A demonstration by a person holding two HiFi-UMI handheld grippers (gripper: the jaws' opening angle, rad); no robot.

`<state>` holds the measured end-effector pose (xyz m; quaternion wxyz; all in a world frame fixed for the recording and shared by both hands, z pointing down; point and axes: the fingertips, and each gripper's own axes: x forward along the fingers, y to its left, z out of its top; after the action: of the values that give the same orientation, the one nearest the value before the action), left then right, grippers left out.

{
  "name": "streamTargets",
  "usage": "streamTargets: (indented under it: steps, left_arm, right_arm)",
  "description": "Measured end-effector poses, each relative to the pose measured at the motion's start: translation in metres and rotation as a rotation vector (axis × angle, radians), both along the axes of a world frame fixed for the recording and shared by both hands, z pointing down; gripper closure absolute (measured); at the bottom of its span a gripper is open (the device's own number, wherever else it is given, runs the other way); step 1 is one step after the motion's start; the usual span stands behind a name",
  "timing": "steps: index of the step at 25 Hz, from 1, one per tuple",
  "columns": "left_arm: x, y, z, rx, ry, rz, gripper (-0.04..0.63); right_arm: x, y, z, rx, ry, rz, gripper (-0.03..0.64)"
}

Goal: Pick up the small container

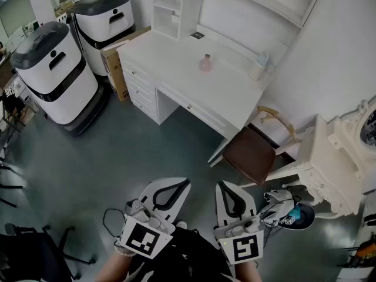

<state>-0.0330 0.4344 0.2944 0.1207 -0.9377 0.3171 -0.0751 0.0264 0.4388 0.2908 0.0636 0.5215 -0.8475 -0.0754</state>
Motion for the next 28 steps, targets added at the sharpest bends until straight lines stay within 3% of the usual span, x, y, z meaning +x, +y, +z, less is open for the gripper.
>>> streamTargets:
  steps: [13,19,28]
  left_arm:
    - [-0.012,-0.011,0.003,-0.002,-0.001,-0.009,0.594]
    - [-0.025,-0.013,0.001,0.008,-0.001,-0.020,0.594]
    - [-0.047,-0.012,-0.003,0.028,0.011,-0.034,0.594]
  right_arm:
    - [-0.012,-0.010,0.000,-0.002,0.004,-0.013,0.615]
    - [-0.018,-0.012,-0.005,0.001,-0.047,-0.006,0.615]
    - [-0.027,-0.005,-0.006,0.010,-0.019,0.026,0.615]
